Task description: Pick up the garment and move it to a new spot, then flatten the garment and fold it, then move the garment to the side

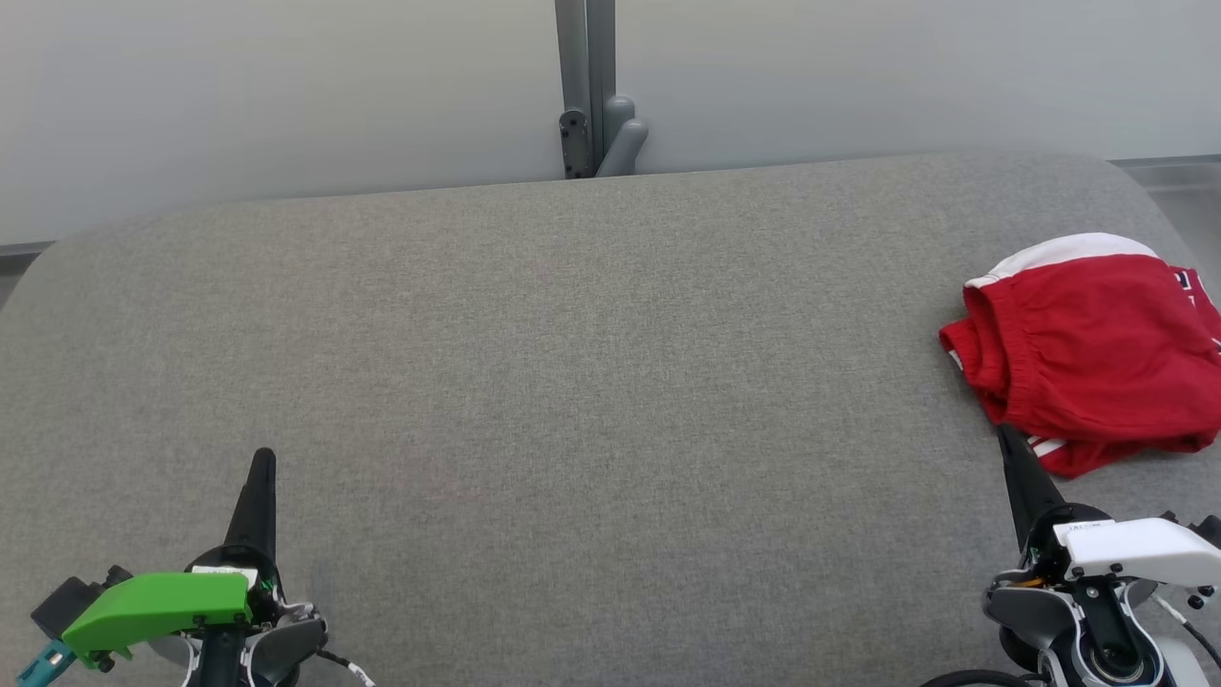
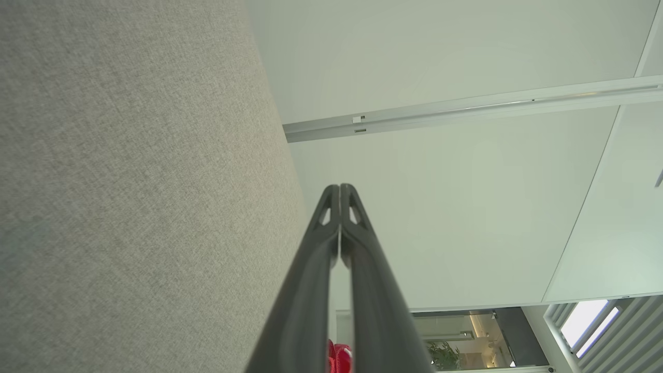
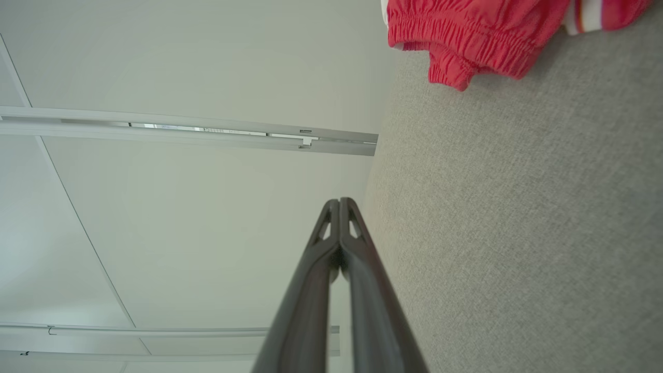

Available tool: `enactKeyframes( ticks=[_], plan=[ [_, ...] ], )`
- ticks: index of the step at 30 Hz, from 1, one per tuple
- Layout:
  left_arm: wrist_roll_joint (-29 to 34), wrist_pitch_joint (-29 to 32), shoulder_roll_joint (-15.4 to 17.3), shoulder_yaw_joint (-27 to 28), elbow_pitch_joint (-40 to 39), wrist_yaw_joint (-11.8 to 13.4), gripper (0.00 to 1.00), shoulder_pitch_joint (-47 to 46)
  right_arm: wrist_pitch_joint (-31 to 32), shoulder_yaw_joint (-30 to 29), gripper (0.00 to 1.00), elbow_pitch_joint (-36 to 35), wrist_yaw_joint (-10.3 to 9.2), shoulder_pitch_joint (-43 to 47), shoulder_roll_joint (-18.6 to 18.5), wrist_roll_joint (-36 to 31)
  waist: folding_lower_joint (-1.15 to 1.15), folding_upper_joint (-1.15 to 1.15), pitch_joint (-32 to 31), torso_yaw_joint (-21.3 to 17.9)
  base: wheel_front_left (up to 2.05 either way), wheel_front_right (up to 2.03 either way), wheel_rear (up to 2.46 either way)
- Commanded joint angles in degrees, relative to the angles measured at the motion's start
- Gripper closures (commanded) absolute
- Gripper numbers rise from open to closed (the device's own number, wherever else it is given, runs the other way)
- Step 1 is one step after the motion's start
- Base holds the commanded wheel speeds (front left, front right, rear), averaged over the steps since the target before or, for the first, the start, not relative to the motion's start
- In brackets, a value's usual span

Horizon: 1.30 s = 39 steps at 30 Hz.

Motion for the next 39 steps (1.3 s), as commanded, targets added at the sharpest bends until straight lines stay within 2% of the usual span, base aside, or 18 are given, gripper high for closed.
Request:
enactKeyframes(
  ticks=[1, 17, 39],
  plan=[
    [-1.35, 0.31, 0.02, 0.29, -0.39, -0.02, 1.0, -1.07, 0.48, 0.09, 1.0, 0.08, 0.03, -0.74, -0.33, 1.57, 0.0, 0.0, 0.0, -0.08, 0.0, 0.0, 0.0],
    [-6.56, 1.77, -0.07, 0.86, -0.7, -0.02, 1.0, -1.56, 2.03, 0.26, 1.0, 0.58, 0.02, -1.6, -0.38, 8.35, 0.0, 0.0, 0.0, -0.79, 0.0, 0.0, 0.0],
    [-6.48, 1.78, -0.06, 0.82, -0.67, -0.02, 1.0, -1.4, 1.97, 0.25, 1.0, 0.56, 0.02, -1.48, -0.37, 8.28, 0.0, 0.0, 0.0, -0.81, 0.0, 0.0, 0.0]
  ],
)
